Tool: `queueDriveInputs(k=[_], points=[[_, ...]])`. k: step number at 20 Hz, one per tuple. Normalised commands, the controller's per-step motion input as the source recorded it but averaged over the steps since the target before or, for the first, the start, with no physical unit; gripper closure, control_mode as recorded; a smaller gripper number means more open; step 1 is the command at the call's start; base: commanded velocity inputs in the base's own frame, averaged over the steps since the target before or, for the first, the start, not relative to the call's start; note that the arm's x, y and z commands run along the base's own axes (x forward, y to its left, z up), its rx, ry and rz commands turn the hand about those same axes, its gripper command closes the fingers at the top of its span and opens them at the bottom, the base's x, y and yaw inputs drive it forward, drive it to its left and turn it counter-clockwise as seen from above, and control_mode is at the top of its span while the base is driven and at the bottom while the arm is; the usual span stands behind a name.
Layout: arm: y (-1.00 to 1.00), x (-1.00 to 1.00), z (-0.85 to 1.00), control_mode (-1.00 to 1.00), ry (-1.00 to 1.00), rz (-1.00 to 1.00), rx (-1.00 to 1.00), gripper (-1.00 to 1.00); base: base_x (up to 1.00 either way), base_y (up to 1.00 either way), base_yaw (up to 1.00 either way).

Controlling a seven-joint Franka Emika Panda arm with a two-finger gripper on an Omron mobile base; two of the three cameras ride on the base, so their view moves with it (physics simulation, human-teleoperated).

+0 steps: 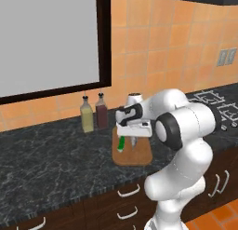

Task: Pick up the knife from the drawer and place it on the cutting board. Then place the meat from the plate to the cutting board.

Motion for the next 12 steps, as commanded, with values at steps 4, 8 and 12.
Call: queueDriveInputs(k=[4, 8, 12], points=[[-0.15, -0.20, -0.01, -1.00, -0.11, 0.00, 0.00, -1.00, 0.00, 0.00, 0.00], [-0.35, -0.46, 0.44, -1.00, -0.22, 0.00, 0.00, -1.00, 0.00, 0.00, 0.00], [-0.22, -0.91, 0.85, -1.00, -0.30, 0.00, 0.00, -1.00, 0.00, 0.00, 0.00]])
